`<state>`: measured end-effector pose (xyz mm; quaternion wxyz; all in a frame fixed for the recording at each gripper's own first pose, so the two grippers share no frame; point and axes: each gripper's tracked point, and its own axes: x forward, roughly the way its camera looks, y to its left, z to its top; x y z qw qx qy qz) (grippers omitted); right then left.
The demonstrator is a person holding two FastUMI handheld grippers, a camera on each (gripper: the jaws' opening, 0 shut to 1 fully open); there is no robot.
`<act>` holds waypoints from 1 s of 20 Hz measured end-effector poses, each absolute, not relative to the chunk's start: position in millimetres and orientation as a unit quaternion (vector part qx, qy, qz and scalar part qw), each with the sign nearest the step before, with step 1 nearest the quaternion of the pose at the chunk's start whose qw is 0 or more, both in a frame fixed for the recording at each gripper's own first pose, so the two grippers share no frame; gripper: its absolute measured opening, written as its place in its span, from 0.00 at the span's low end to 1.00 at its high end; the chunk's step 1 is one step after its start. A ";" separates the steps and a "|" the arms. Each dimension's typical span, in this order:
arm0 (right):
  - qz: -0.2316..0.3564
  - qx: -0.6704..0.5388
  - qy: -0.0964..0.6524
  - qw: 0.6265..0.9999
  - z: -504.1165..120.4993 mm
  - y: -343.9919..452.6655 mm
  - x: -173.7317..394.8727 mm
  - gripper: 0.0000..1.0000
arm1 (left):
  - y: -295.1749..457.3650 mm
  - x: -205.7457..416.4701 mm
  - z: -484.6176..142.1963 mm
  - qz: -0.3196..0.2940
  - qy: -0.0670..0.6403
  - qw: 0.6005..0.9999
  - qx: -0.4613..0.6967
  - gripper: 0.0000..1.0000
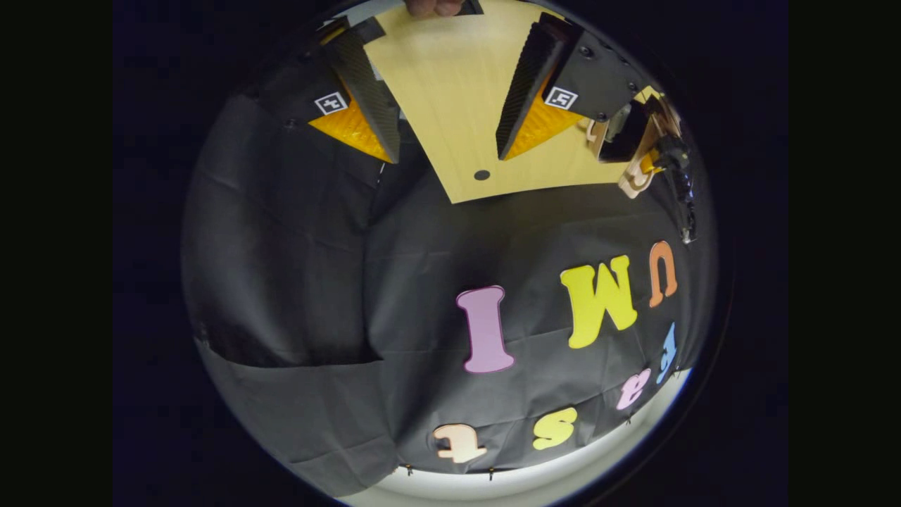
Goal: First open the suitcase, pack the skin care products into it, and then close the suitcase.
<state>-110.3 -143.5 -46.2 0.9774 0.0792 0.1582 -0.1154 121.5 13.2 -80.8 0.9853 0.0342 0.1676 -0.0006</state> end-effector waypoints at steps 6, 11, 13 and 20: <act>-0.112 0.079 0.188 0.973 -65.5 -140.3 -113.3 0.79 | -13.0 123.2 -126.8 0.007 0.199 0.976 0.084 0.07; -0.107 0.076 0.202 0.970 -73.7 -143.9 -109.4 0.82 | -28.6 125.7 -169.9 0.014 0.237 0.965 0.109 0.08; -0.108 0.074 0.205 0.970 -75.7 -148.2 -106.6 0.82 | -32.8 125.6 -173.7 0.026 0.231 0.965 0.122 0.09; -0.097 0.070 0.213 0.970 -83.2 -159.3 -98.2 0.82 | -70.4 126.9 -186.1 -0.007 0.228 0.969 0.089 0.46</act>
